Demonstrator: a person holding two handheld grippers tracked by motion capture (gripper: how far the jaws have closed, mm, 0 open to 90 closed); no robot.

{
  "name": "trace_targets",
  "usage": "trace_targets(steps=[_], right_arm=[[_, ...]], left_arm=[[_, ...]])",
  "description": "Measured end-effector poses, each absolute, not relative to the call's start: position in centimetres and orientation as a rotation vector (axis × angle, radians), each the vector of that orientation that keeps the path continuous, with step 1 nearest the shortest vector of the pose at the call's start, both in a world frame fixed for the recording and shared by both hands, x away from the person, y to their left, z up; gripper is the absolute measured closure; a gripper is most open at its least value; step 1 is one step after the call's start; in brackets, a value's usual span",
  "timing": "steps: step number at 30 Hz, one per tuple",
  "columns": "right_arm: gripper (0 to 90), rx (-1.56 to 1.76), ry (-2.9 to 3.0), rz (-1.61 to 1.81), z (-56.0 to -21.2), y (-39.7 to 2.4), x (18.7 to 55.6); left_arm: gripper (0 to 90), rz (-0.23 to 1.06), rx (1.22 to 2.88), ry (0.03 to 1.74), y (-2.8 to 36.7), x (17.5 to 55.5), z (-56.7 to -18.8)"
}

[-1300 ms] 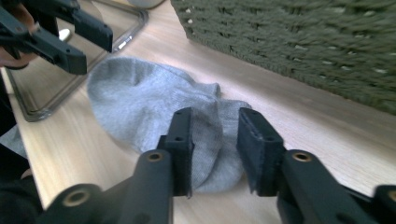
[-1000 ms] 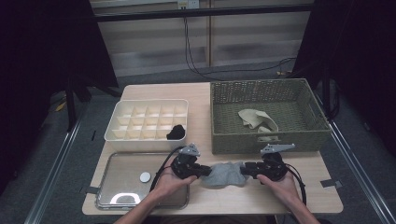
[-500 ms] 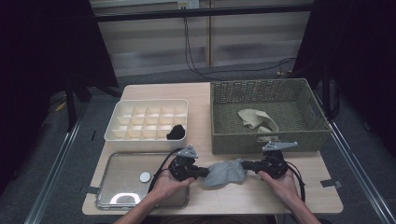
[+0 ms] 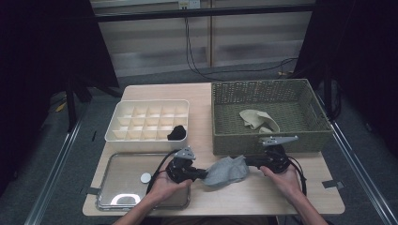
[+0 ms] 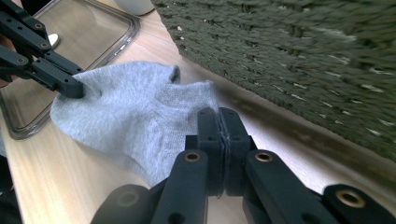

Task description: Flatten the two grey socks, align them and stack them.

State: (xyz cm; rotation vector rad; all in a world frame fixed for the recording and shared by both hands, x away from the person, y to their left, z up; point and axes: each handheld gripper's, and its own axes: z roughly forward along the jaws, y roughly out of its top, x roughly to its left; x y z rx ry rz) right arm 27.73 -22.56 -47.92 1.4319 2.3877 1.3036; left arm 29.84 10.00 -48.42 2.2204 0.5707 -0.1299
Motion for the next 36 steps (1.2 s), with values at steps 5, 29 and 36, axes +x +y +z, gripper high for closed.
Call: trace_targets(steps=[5,29,36], right_arm=[[85.7,1.425,2.405,1.266,-49.0,-21.9,28.1],[77.4,1.400,2.433,1.281,-49.4,-21.4,26.3],[89.1,1.410,2.407,1.262,-48.7,-22.1,25.7]], left_arm=[[85.9,-0.121,2.234,0.571,9.9,29.8,-48.6],[83.2,-0.121,2.247,0.578,9.7,29.7,-49.1],[86.1,-0.120,2.244,0.567,9.7,29.6,-49.0]])
